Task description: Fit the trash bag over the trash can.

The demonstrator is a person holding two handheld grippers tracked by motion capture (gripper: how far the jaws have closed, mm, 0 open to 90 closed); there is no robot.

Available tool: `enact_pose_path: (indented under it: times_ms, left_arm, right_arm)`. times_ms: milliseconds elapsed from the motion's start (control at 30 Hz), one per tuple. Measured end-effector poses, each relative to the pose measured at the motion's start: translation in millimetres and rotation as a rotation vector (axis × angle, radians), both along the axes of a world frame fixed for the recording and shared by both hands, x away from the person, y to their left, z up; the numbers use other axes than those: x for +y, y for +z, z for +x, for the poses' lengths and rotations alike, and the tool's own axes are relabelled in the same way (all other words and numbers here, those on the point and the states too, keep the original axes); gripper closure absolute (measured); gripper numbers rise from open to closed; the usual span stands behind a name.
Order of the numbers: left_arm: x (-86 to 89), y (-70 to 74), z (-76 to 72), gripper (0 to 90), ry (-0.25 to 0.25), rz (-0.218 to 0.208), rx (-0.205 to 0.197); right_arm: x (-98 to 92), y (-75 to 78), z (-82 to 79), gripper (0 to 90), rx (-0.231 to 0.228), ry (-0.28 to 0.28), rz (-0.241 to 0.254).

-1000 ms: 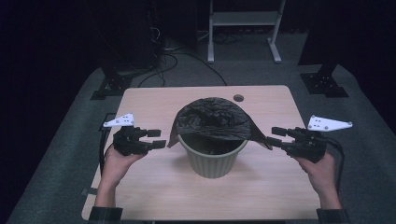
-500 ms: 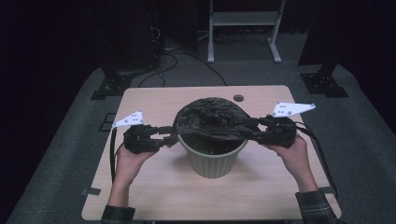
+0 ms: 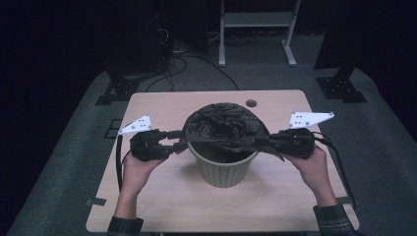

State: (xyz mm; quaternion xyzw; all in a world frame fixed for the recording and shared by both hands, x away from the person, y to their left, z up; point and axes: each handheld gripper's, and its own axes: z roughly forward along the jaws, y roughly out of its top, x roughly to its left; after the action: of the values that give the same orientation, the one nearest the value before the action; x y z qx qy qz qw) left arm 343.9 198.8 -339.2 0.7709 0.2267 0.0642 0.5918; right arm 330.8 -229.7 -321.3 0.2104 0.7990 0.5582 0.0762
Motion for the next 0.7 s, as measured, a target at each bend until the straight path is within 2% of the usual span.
enact_pose_path:
  times_ms: [67,167,233,267,300,367,600,700]
  left_arm:
    - [-1.8,-1.4,0.8,45.1,0.002,0.005,0.003]
    - [-1.7,-2.6,1.7,44.2,0.001,0.000,0.007]
    - [-1.6,-3.0,0.8,41.9,-0.002,0.001,0.015]
    - [-1.6,-3.0,0.8,40.6,-0.002,0.001,0.015]
    - [-2.4,-3.5,-0.9,39.4,-0.016,0.001,0.022]
    - [-3.6,-3.9,-2.7,38.2,-0.030,0.012,0.028]
    - [-4.1,0.7,-11.1,35.0,-0.024,0.002,0.012]
    - [-5.5,2.5,-12.3,35.1,0.014,0.007,0.009]
  right_arm:
    - [0.0,-1.3,-3.7,90.0,0.015,0.025,0.020]
    - [2.3,-3.1,-8.2,90.0,0.011,0.037,0.018]
    - [3.4,-4.5,-13.3,90.0,0.026,0.067,0.057]
    - [3.4,-4.5,-13.3,90.0,0.026,0.067,0.057]
    - [3.7,-3.8,-18.0,90.0,0.035,0.093,0.092]
    - [5.6,-3.3,-23.1,90.0,0.038,0.117,0.113]
    - [15.6,-7.6,-41.9,90.0,0.051,0.186,0.126]
    - [20.7,-11.3,-47.6,90.0,0.057,0.205,0.113]
